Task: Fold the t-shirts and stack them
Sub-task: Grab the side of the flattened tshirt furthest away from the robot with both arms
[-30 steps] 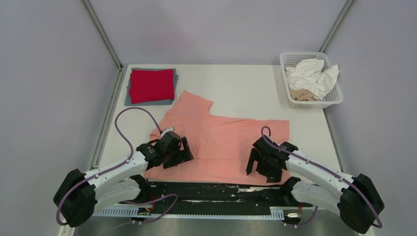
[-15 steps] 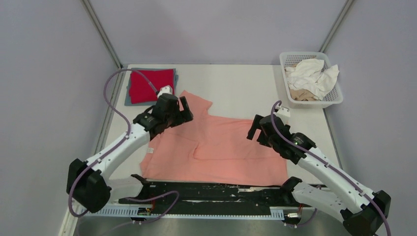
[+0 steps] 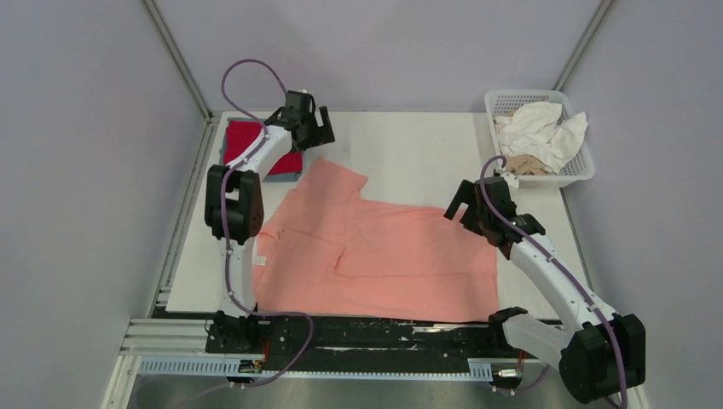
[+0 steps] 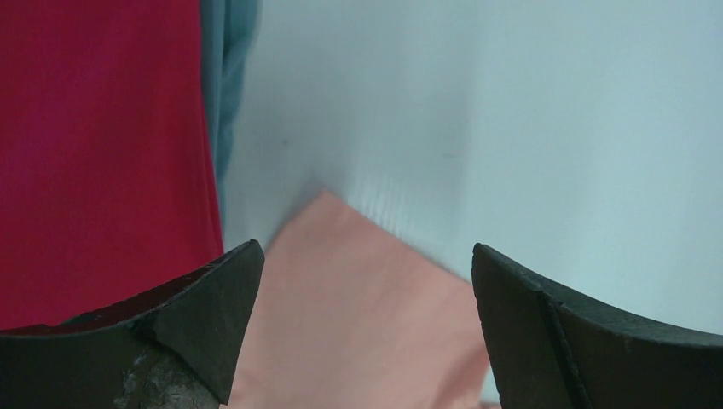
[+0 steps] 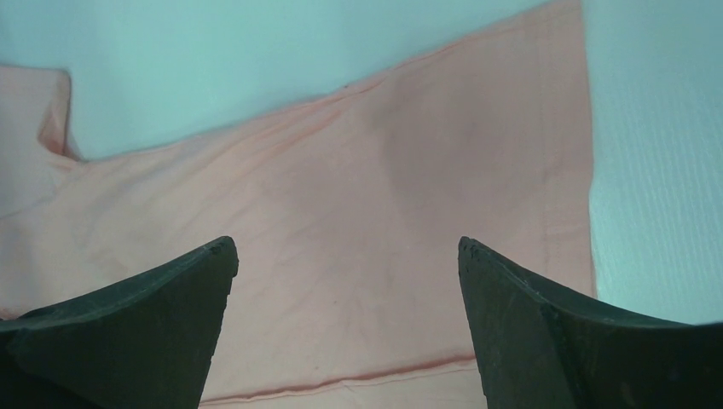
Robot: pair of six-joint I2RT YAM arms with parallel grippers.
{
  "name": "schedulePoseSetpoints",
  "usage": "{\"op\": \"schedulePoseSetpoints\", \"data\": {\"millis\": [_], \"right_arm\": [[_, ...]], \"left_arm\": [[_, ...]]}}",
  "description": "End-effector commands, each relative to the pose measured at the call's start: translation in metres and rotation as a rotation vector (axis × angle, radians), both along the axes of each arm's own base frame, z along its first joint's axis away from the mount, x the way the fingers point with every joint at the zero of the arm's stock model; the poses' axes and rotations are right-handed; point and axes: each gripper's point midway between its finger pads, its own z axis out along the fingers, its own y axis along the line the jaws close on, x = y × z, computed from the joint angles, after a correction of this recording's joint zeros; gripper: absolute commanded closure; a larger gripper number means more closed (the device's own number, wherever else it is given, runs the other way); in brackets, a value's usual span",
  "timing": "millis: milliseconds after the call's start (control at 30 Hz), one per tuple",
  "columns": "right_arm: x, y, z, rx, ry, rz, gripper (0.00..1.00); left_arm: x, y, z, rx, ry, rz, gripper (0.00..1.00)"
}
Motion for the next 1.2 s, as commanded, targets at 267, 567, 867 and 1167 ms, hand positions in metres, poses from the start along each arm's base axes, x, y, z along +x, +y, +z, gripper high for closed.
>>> {"op": "schedulePoseSetpoints", "data": {"millis": [267,567,867,1167], "right_arm": [[0.003,0.008,-0.013,0.047,0.008,0.076,0.00],[0.000,0.003,-0.023,0.037,0.020,0.065,0.00],[-0.001,0.002,-0.030,0.036,0.033,0.068,0.00],[-0.002,-0.002,-0.036,0.025,0.046,0.055,0.00]], "left_arm": [[0.033,-0.008,-0.078,-0.065,0.185,-0.148,0.00],[-0.001,-0.025,-0.085,-0.160,0.275,-0.213,0.03],[-0.033,-0.020,-0.108,0.038,0.360,-0.182,0.24],[-0.039,-0.010,-0.126,0.232,0.427,-0.104,0.59]]}}
